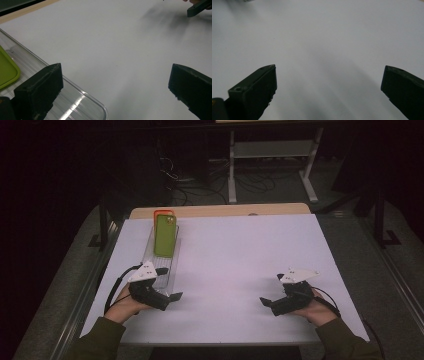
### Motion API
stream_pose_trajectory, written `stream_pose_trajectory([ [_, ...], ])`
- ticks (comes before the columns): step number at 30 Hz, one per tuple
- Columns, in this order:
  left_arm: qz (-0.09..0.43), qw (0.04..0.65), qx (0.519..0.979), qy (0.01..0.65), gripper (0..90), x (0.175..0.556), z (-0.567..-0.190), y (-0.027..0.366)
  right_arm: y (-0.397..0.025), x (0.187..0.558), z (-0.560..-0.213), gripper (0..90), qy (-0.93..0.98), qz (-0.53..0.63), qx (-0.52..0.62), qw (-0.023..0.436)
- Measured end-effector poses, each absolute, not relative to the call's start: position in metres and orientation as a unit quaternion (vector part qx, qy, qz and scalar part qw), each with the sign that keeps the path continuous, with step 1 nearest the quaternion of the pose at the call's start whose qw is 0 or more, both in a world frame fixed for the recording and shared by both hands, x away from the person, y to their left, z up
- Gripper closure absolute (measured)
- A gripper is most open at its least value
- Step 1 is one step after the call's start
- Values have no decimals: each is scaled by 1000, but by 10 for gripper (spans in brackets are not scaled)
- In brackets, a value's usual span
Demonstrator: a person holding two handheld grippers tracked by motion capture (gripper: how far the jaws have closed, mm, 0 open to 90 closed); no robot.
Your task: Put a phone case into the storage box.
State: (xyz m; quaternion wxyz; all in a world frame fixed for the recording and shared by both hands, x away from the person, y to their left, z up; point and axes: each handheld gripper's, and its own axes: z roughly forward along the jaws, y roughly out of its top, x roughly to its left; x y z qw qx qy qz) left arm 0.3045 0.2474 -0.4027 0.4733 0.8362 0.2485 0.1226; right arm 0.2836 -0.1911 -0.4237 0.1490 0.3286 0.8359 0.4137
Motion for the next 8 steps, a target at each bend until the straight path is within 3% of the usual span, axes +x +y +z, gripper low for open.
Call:
stream_pose_trajectory([
  [8,121,474,836,249,0,305,-403,247,-192,284,-423,0,837,414,324,152],
])
